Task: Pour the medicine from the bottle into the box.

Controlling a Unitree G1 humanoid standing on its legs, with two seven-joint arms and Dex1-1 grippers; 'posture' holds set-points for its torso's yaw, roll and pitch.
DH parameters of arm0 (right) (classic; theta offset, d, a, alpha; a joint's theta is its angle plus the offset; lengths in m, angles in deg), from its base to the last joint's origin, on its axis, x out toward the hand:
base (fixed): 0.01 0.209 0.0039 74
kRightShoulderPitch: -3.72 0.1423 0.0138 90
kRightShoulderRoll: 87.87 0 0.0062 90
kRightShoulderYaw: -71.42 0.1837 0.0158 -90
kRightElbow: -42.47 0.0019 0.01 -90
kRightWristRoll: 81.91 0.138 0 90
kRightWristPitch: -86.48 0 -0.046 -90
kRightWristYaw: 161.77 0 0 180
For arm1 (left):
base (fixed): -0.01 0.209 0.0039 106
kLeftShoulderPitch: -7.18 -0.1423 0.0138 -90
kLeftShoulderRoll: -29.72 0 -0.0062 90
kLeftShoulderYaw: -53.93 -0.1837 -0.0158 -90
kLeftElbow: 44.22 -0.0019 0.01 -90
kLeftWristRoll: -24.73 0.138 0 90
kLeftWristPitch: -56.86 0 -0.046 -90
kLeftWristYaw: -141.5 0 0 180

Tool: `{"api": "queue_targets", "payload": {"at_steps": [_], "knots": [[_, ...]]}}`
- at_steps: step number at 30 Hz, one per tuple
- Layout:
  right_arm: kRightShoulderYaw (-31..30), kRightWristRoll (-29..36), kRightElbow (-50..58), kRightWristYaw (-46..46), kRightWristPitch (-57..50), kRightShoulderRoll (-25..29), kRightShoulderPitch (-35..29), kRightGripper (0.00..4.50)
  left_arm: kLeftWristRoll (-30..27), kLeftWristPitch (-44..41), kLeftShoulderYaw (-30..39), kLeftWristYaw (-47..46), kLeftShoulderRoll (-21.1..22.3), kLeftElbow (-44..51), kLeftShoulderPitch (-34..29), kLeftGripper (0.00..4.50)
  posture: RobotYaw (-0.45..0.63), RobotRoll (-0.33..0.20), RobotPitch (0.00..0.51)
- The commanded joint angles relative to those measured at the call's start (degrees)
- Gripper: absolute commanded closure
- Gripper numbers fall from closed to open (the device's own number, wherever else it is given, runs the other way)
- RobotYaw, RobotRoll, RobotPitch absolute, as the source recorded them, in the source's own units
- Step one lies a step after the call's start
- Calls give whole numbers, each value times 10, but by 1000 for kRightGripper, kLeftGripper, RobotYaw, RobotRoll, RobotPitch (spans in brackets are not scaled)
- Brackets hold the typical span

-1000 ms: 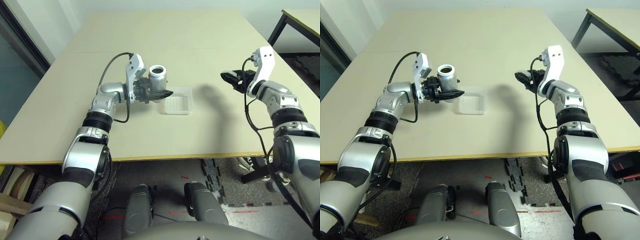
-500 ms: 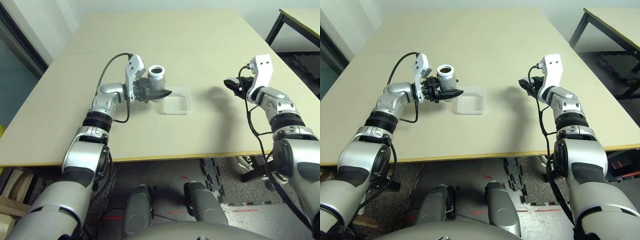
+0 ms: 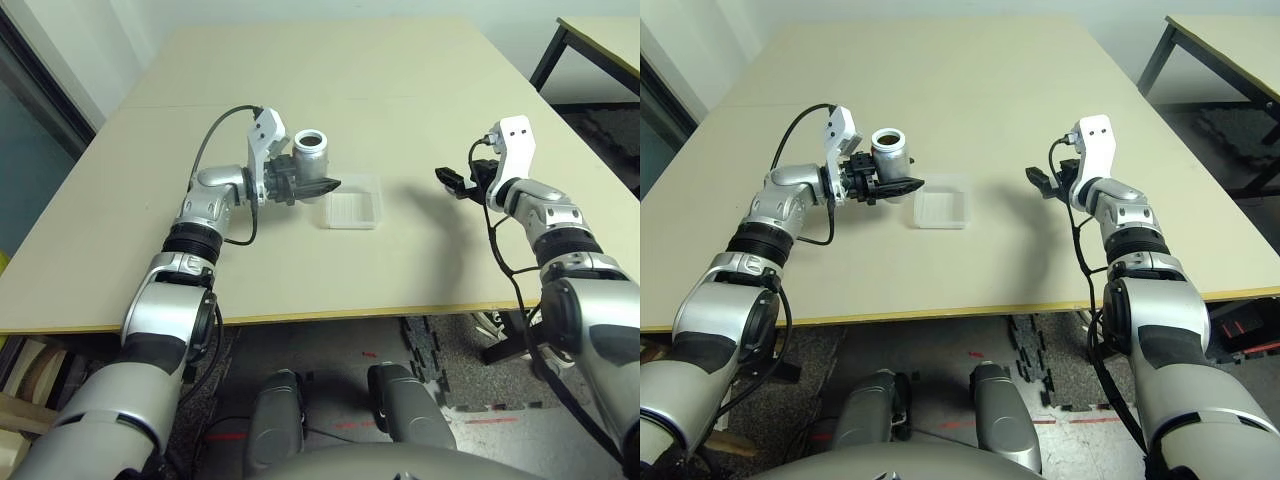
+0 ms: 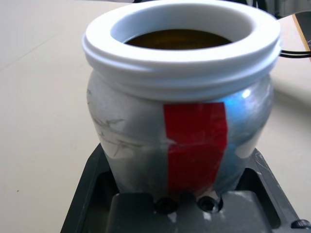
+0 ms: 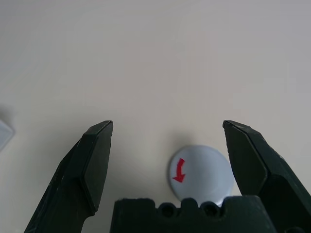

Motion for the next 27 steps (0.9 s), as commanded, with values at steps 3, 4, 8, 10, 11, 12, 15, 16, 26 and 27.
{"api": "queue_targets", "payload": {"at_steps": [3,4,8,10,11,12,15,16,26,27], "knots": [[-28,1,50,-125,-7,23,8,0,22,30,0,-7,11,-17,31,1784,-205,0,59],[-32,3,61,-148,-11,26,7,0,24,36,0,-6,12,-19,34,1784,-205,0,59],[-57,8,130,-247,-26,49,-8,0,41,47,-8,-17,18,-31,52,1784,-208,0,56],[-65,12,164,-285,-33,60,-15,0,51,50,-10,-23,19,-37,62,1784,-210,0,52],[-71,15,186,-307,-40,67,-21,0,58,55,-14,-26,21,-38,67,1784,-210,0,52],[-76,17,203,-323,-45,73,-26,0,65,60,-17,-28,22,-40,72,1784,-210,0,50],[-79,34,250,-362,-73,84,-39,0,85,71,-27,-35,26,-49,87,1784,-212,0,45],[-82,38,266,-373,-82,88,-44,0,90,78,-30,-33,28,-51,92,1784,-212,0,45],[-127,29,358,-406,-88,104,-93,0,181,154,-90,-55,51,-88,129,1784,-220,0,33],[-128,30,360,-403,-90,102,-93,0,190,162,-95,-59,52,-93,132,1784,-220,0,33]]}}
